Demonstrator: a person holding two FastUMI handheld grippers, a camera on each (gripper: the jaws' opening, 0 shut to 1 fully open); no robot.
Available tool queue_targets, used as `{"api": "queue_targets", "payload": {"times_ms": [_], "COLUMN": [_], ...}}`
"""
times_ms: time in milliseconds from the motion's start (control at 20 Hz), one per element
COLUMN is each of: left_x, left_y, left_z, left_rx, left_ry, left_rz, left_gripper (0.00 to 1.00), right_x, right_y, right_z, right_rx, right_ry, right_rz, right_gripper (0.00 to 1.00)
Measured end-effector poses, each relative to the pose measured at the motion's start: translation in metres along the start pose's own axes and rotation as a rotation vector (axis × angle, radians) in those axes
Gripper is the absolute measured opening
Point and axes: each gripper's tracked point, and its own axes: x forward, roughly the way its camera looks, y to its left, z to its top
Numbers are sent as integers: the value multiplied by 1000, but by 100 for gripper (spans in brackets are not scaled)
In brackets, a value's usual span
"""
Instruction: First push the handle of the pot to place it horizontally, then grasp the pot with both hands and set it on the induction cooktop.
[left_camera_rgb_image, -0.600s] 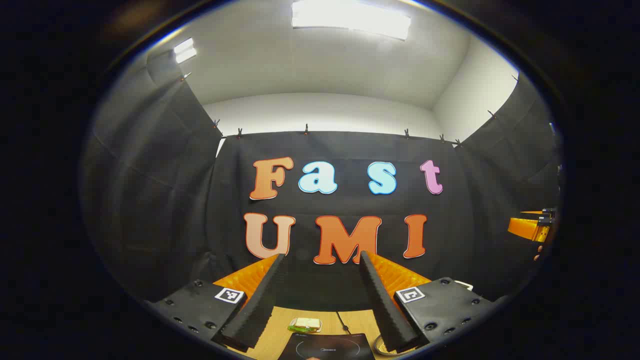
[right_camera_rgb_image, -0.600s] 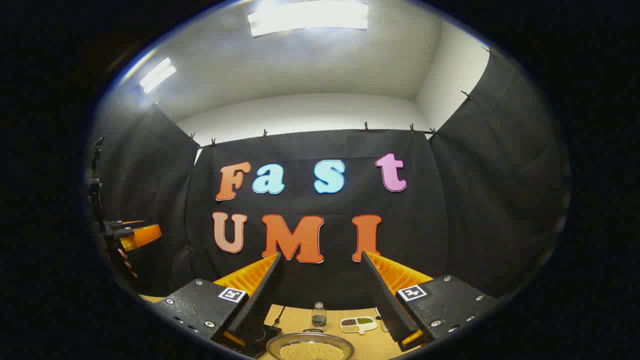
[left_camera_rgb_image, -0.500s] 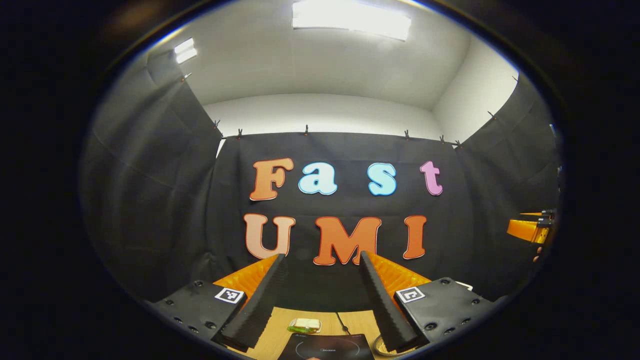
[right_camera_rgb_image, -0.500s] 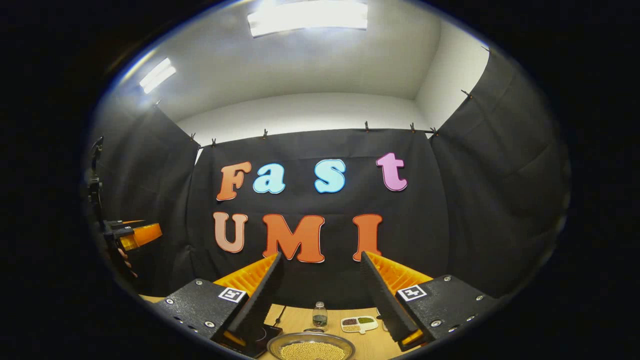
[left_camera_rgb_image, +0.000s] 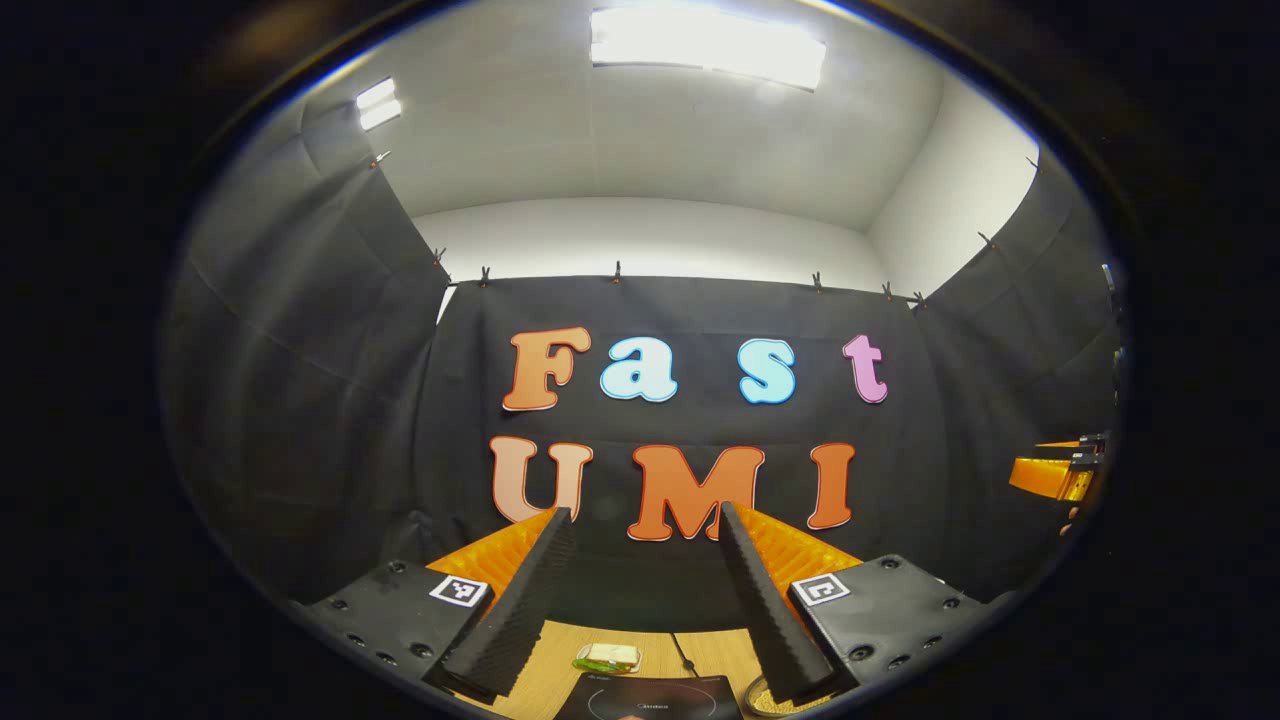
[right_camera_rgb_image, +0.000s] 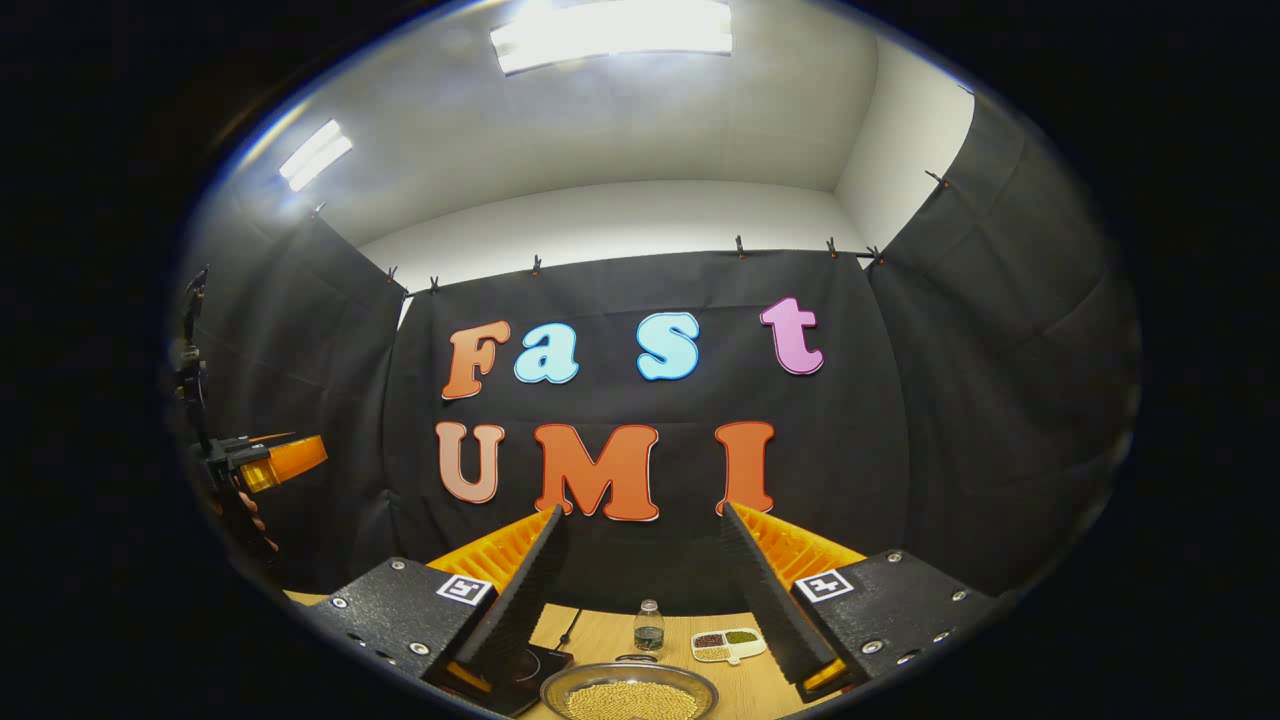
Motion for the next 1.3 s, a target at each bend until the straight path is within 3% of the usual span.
{"api": "queue_targets", "payload": {"times_ms": [250, 600, 950, 1100, 1300], "left_x": [2, 8, 13, 15, 19], "left_y": [-2, -6, -3, 2, 8], "left_z": [-7, -25, -38, -45, -57], "left_rx": [-7, 3, 2, 5, 16], "left_ry": [11, 41, 67, 77, 102], "left_rz": [-5, -5, 3, 8, 15], "left_gripper": [94, 94, 94, 94, 94], "right_x": [3, 5, -8, -16, -29], "right_y": [1, 8, 35, 47, 64], "right_z": [-25, -98, -192, -227, -262], "right_rx": [18, 84, 133, 149, 161], "right_ry": [53, 266, 579, 692, 819], "right_rz": [18, 71, 150, 179, 212], "right_gripper": [95, 92, 78, 76, 64]}}
